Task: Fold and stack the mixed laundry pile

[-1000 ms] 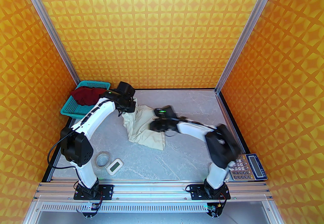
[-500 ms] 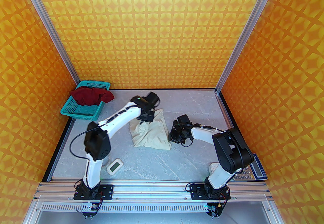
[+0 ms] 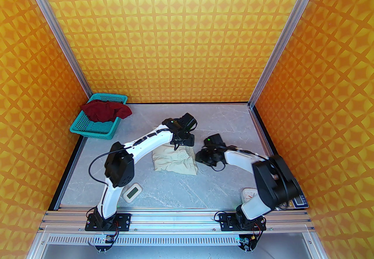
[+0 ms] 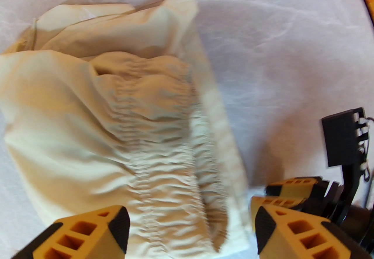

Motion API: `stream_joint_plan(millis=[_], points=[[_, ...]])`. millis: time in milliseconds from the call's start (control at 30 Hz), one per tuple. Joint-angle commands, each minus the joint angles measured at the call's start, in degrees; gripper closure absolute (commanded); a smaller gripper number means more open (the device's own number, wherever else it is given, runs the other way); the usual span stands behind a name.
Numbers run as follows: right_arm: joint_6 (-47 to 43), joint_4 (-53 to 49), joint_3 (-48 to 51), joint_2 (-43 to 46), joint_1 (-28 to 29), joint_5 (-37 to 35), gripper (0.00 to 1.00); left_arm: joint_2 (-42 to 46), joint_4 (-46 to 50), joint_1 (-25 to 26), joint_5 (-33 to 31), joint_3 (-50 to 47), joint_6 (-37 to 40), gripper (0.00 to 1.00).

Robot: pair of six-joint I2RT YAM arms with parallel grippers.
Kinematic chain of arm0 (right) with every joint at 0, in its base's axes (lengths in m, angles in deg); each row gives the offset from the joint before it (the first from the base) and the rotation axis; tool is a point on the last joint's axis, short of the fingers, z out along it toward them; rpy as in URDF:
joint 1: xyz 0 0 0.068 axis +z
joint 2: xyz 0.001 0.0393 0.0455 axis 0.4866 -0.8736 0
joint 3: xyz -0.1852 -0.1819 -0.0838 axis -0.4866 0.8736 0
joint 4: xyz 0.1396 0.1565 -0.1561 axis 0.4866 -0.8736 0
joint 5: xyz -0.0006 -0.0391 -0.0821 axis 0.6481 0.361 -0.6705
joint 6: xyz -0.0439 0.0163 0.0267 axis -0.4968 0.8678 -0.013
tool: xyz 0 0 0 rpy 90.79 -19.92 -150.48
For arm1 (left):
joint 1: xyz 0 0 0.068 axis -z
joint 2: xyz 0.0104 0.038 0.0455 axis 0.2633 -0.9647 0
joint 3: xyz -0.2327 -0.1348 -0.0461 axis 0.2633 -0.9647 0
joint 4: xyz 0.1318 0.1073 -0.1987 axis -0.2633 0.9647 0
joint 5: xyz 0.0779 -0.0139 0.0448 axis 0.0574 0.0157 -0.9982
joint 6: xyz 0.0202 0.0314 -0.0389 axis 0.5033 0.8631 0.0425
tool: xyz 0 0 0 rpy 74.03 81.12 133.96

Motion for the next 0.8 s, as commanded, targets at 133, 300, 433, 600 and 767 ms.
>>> stream_joint_plan(millis=[133,300,433,600,767], points=[[-2.8,-2.0,-5.2,5.0,2.2,8.6,0.49,16.7,-7.9,-6.6,7.6,-16.2,3.3,0.36],[-2.3,-1.6,-11.9,-2.0,7.6,9.2,0.38,19.4,-8.0,-8.1,11.6,-28.7,5.8,0.50],[-1.3,-2.4,-16.5,-10.7,8.1,9.5,0.36,20.6,-10.6,-10.2,12.3,-34.8,5.6,0.52],[0.1,-1.5,-20.6,-15.4,8.7,12.3,0.40,21.7,-12.3,-11.3,12.3,-37.6,6.0,0.52],[-1.4,-5.2,-22.9,-13.7,8.7,11.2,0.79,23.0,-12.9,-12.4,12.3,-39.5,6.9,0.52]])
